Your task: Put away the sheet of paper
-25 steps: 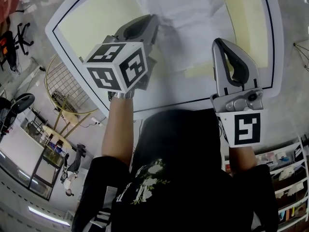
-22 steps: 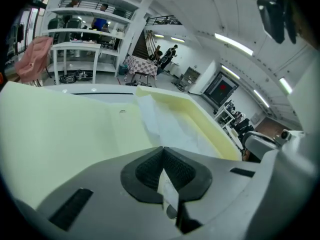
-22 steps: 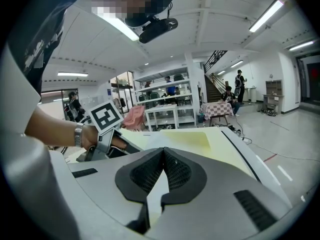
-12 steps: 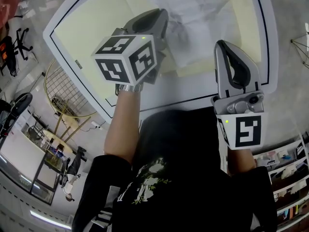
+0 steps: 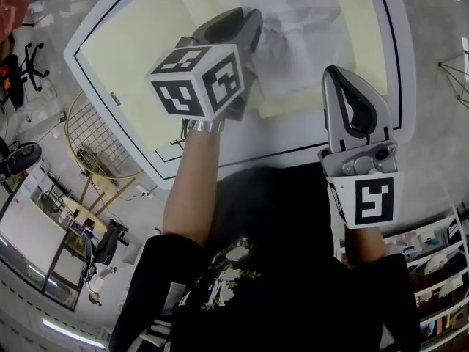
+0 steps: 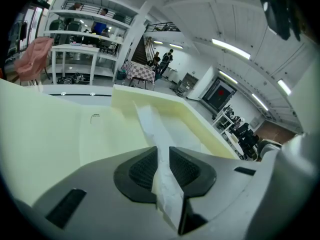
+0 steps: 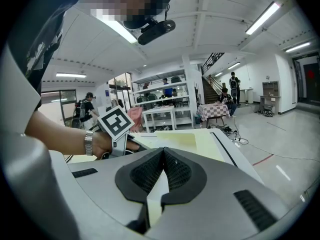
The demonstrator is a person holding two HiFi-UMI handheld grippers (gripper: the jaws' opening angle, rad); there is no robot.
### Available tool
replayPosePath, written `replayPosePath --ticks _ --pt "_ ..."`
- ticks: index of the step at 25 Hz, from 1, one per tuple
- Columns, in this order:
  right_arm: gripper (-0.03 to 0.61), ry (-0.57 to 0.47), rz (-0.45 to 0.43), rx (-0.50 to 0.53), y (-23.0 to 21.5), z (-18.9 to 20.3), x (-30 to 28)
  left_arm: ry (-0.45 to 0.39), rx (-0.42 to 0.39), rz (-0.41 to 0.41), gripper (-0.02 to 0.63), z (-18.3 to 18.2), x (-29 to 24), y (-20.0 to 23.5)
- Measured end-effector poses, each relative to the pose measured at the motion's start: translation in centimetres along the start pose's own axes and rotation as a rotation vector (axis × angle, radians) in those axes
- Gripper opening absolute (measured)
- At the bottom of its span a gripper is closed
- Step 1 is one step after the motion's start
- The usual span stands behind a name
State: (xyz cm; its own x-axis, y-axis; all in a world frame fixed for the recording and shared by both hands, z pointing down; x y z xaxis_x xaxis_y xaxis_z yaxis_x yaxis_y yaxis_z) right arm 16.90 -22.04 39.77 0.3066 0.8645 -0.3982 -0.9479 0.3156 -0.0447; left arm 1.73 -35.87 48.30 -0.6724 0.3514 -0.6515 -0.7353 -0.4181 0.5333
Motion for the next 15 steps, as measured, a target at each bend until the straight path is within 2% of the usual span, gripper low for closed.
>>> replayPosePath --ticks 3,7,10,15 --pt "0.0 -0.011 -0.012 0.025 -0.4 -0.3 -0.1 0.02 -0.025 -0.011 0.106 0.3 -0.5 -0.5" --pt "0.0 -0.014 -0.028 0.069 -1.2 -0.4 -0.3 0.01 -0.166 -0.115 0.127 0.4 0.2 -0.9" --pt "0.0 -0.031 -0.036 0.08 -1.0 -0.6 -0.4 -0.015 -0.221 -0.158 0.127 0.3 1.5 -0.7" --pt "0.0 -0.04 -0.042 0.109 -0.4 -1.7 0.3 -0.061 -0.28 -0.164 0.096 0.4 5.7 -2.1"
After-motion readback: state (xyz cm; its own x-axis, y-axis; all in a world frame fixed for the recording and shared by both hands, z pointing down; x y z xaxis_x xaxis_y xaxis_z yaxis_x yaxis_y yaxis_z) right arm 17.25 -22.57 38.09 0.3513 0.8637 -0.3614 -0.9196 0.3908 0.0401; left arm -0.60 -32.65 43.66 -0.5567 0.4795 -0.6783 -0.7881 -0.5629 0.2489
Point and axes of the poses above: the fingertips, and each gripper's own axes: x backward along the fingers, y to its left, z out of its underside, the point moved 8 cm from there along x, backward along the fingers, and after that the axes turned 5 degrees about x, right-handed, at the moved point
